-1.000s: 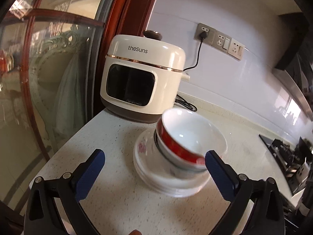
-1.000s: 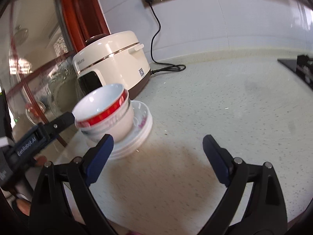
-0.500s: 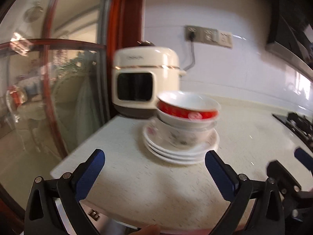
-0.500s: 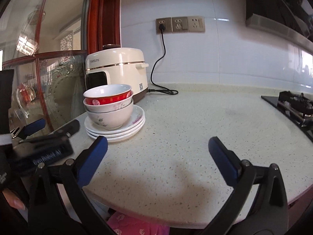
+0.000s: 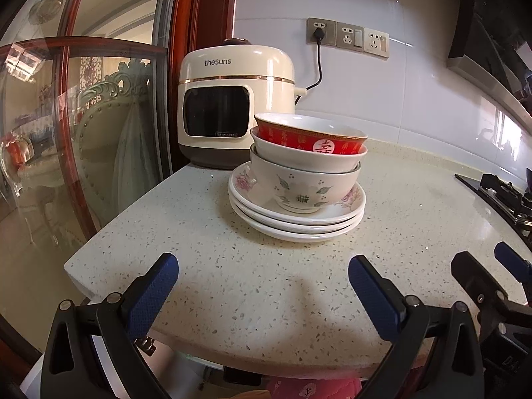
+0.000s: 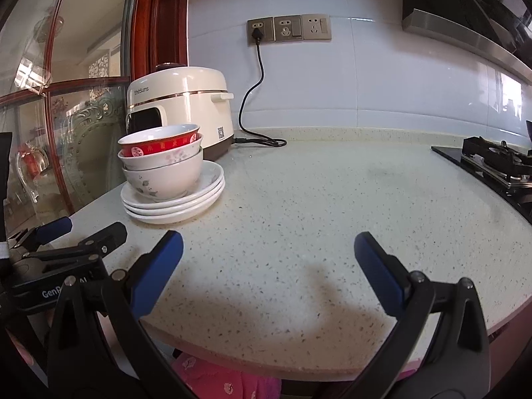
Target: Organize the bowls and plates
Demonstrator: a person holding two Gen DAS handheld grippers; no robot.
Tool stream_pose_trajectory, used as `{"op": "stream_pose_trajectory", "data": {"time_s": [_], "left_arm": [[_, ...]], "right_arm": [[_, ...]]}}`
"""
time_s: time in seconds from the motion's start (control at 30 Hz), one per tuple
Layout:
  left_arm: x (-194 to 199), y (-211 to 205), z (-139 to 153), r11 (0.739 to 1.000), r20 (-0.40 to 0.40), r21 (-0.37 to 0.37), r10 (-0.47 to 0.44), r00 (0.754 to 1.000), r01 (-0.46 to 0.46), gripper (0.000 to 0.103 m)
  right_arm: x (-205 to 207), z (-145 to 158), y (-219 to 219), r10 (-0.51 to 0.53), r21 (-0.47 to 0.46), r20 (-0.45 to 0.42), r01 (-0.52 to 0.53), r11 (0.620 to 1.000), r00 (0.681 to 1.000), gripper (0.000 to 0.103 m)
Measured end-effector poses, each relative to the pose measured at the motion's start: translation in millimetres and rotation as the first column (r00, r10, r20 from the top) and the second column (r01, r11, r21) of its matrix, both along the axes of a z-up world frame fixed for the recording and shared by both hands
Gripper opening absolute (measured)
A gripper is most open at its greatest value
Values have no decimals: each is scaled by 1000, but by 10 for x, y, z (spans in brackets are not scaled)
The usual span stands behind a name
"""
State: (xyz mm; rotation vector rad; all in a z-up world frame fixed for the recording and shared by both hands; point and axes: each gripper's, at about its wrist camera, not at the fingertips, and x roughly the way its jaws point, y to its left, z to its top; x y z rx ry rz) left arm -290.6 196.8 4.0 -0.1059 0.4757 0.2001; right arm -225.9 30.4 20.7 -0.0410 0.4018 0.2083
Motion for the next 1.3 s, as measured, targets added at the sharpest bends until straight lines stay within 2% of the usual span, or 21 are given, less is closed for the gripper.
{"op": "stream_pose_trajectory", "data": {"time_s": [1.3], "left_arm": [[11, 16, -24, 1000, -15, -16, 0, 1000, 0, 103]], "right_arm": [[7, -38, 37, 19, 21, -26, -18, 1000, 999, 103]]}}
